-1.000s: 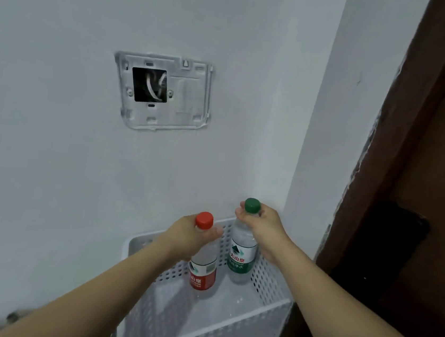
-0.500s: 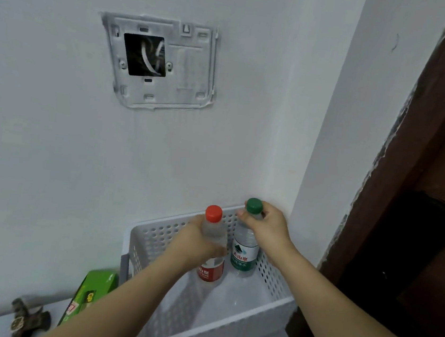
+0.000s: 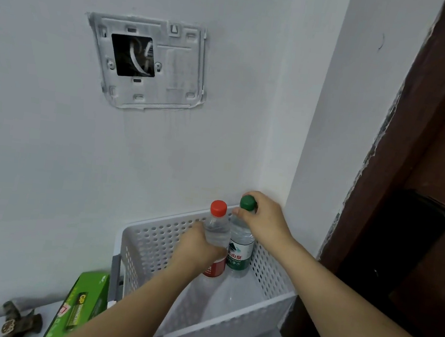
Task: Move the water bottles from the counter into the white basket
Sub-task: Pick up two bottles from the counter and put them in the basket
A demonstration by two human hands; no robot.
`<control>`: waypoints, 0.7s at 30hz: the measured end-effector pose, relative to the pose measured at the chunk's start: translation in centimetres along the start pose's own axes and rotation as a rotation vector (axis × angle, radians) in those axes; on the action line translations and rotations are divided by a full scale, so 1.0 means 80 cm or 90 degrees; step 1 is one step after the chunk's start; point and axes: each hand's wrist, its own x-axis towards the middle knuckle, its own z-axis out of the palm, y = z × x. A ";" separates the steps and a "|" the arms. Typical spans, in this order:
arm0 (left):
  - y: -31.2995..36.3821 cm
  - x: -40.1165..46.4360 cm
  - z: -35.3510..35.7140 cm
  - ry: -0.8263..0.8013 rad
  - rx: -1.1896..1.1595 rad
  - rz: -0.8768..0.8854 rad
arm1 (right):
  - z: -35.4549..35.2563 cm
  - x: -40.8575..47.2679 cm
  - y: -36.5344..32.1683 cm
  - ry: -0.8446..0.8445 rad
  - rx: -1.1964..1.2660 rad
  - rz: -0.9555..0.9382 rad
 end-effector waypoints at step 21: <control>0.097 -0.079 -0.053 0.205 0.227 0.370 | -0.105 -0.140 -0.088 0.134 -0.179 0.000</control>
